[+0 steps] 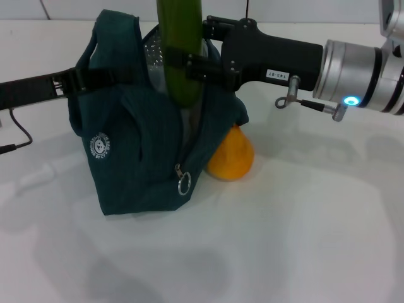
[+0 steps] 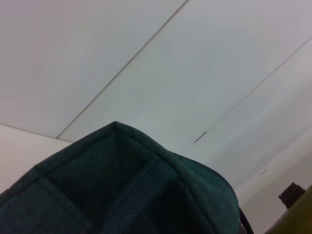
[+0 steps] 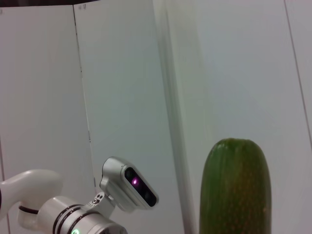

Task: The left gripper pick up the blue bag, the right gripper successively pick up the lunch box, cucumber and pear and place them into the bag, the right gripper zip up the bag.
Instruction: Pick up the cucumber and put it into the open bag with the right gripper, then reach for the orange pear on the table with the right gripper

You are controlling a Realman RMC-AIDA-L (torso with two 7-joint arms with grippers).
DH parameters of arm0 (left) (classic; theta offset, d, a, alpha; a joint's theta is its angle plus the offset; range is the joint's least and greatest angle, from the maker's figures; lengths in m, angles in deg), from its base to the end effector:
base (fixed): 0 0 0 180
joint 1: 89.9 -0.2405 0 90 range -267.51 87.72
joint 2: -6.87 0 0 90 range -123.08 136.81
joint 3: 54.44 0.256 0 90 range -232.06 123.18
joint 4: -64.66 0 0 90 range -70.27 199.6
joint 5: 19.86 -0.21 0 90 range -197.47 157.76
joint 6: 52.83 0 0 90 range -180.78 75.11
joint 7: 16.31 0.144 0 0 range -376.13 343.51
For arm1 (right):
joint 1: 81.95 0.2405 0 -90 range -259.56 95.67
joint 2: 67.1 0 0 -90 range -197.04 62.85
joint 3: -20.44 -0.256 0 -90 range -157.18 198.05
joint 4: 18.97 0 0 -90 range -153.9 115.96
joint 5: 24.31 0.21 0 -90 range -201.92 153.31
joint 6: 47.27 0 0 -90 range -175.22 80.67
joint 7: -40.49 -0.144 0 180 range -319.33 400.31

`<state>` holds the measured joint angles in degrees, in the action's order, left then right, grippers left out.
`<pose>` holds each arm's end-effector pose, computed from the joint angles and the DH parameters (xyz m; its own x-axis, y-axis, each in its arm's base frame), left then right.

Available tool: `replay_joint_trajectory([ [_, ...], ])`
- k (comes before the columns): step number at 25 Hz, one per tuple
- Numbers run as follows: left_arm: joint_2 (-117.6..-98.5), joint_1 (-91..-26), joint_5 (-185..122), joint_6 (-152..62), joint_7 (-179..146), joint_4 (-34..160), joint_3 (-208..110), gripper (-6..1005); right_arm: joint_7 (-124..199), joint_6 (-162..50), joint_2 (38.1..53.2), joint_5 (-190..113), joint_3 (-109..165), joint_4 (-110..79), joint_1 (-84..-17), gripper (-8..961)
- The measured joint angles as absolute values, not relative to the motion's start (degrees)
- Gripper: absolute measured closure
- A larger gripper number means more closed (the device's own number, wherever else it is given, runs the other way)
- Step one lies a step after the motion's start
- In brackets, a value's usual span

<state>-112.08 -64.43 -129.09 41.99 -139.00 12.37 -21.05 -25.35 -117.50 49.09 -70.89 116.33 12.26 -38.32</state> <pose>-0.2625 0.3282 0.0679 0.3034 0.7017 0.6446 0.8484 -0.5069 0.1526 0.1005 0.3757 -0.0563 0.6615 -0.0602 -0.7475 -0.2005 -0.9747 -0.0989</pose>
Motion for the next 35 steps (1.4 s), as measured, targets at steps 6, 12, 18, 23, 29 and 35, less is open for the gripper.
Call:
replay_joint_trajectory([
  [6,-112.05,-64.6,-129.1,42.0,-139.0,12.5,-21.0,959,-25.4,-117.2,49.09,-71.0,116.7,12.2,-38.7,382],
  [12,-111.84,-64.5,-128.8,42.0,-138.4,14.3,-21.0,959,-25.1,-117.3,49.09,-71.0,117.3,12.2,-39.2,382],
  [18,-111.70,-64.4,-128.8,42.0,-138.3,14.6,-21.0,959,-25.7,-116.7,49.09,-70.9,117.3,12.1,-39.5,381],
  [23,-111.68,-64.4,-128.4,42.0,-138.2,14.6,-21.0,958,-25.9,-116.4,49.09,-70.8,117.5,12.1,-39.5,381],
  [29,-111.70,-64.5,-128.2,41.9,-138.2,14.6,-21.0,958,-25.9,-116.3,49.04,-70.9,117.4,13.1,-39.9,172],
  [35,-111.54,-66.0,-128.1,41.6,-138.0,14.6,-21.5,958,-25.9,-116.4,48.14,-71.6,114.5,15.6,-41.9,171],
])
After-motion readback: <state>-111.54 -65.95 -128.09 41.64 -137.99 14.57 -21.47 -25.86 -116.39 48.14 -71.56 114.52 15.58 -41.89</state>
